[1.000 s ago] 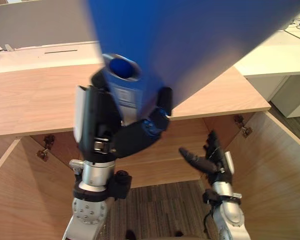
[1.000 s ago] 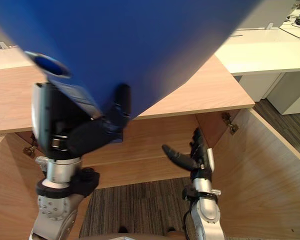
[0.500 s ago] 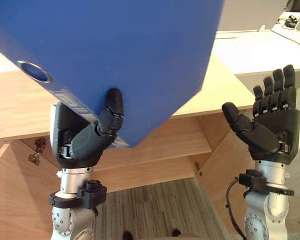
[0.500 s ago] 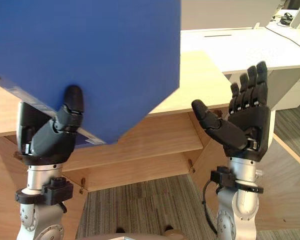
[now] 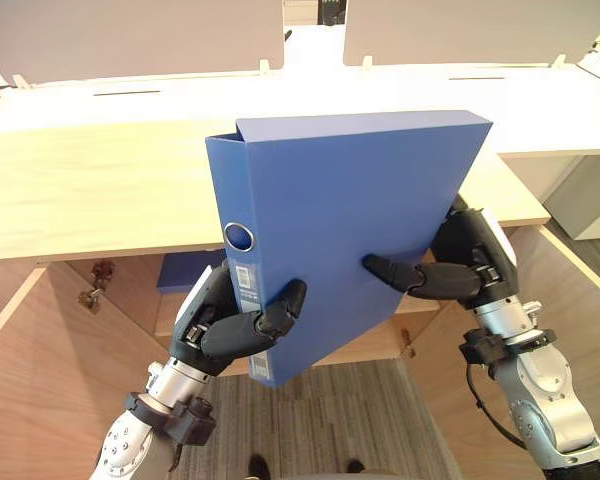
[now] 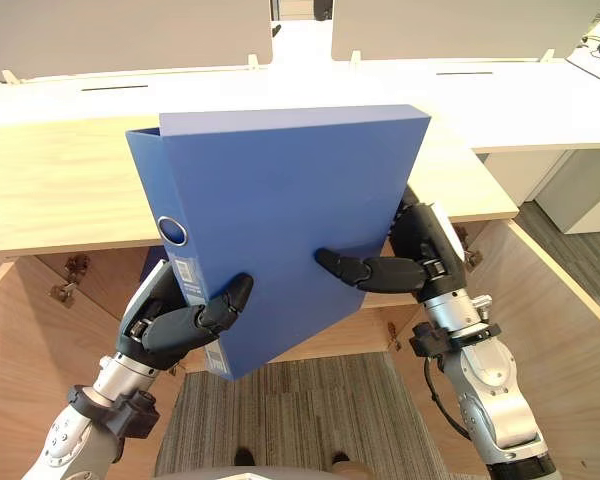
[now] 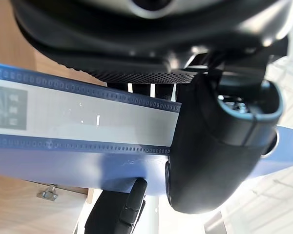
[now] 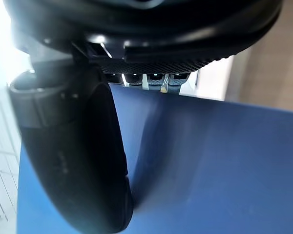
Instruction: Walk over to the cabinet, pick up the folder, carry it to the office cabinet, place the folder inside the office cabinet, then close the office cabinet door
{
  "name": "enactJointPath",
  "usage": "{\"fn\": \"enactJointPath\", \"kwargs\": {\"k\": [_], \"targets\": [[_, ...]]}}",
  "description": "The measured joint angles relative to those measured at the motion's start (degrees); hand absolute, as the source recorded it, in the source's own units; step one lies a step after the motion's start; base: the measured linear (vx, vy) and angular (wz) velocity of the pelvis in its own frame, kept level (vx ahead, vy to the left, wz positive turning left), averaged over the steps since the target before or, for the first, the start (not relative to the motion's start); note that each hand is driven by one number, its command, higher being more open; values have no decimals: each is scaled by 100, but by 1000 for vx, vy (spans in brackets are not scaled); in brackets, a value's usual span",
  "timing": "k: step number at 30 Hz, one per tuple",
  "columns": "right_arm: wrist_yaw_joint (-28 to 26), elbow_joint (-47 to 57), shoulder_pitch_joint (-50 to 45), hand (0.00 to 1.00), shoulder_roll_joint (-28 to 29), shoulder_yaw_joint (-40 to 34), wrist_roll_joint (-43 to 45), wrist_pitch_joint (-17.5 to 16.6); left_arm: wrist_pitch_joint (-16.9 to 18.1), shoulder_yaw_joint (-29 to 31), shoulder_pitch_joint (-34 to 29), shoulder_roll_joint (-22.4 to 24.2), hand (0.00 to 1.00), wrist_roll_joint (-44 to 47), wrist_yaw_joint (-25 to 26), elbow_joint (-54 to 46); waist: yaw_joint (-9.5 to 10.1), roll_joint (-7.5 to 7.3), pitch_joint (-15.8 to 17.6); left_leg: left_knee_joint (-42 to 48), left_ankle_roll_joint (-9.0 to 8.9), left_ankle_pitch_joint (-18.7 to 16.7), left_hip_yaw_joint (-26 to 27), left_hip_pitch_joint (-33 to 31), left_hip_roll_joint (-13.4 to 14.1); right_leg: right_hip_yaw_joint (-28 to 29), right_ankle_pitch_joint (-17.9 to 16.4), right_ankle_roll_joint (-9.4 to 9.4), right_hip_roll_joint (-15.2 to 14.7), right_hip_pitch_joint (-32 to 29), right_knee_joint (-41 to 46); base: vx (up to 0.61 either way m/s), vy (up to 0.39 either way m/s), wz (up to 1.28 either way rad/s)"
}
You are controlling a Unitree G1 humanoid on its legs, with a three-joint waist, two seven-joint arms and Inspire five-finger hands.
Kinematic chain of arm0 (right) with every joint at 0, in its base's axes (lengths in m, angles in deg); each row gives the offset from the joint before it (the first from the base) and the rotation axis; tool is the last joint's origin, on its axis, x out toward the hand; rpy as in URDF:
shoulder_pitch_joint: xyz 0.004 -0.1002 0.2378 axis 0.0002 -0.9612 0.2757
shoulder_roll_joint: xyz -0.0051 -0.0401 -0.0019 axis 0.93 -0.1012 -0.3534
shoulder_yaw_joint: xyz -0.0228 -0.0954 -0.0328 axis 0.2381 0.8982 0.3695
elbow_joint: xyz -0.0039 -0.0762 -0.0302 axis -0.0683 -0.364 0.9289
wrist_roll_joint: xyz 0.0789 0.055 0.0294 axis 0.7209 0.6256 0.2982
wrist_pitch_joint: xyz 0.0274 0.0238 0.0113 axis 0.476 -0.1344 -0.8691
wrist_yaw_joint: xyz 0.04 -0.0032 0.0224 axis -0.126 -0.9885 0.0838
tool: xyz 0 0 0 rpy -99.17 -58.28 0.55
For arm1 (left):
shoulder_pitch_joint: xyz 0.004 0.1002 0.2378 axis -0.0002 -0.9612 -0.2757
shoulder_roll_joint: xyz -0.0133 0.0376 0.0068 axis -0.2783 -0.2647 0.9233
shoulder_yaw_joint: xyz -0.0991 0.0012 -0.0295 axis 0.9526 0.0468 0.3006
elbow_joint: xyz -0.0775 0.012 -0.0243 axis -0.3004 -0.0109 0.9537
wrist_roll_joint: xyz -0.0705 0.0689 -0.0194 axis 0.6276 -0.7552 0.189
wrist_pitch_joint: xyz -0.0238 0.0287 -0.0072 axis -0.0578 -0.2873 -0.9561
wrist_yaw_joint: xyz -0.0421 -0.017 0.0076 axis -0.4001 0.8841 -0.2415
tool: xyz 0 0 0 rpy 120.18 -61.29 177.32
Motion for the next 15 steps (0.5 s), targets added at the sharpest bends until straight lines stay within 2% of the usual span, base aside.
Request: {"fn": "enactJointPath", "kwargs": {"k": [3,7,9,13,14,15], "targets": [[-81,-121,-4,0,-178,124,216,7,1,89,1,-47,0,-1,1,31,16,3,-2,-1,-3,42,-100,-50,-4,-98,-1,0,-2,4,0,-40,-7,19],[-162,-167,-20,0,-132,235,334,8,3,310,1,-26,0,-125,62,33,120,17,-13,-2,-8,83,-157,-76,-2,-159,-2,-3,1,1,-2,-30,-1,9],[-281,-158,-18,0,112,241,335,4,5,440,5,167,0,-436,158,35,137,18,-37,-2,-6,99,-199,-94,-8,-204,-3,-5,-3,-1,-11,-26,3,11],[-393,30,-10,0,1030,322,265,-20,14,506,20,873,0,-1047,322,57,170,15,-169,-1,1,135,-236,-132,-15,-245,-2,-8,-7,-15,-22,2,2,4],[-374,30,-6,0,1132,322,241,-30,14,498,25,974,100,-1154,323,57,182,15,-180,-1,3,136,-240,-131,-17,-249,-2,-9,-9,-12,-21,-5,4,3],[-339,29,-8,0,1308,324,145,-36,16,504,31,1162,100,-1304,325,57,207,17,-188,-1,4,144,-248,-131,-20,-258,-3,-12,-12,-8,-19,-15,6,4]]}}
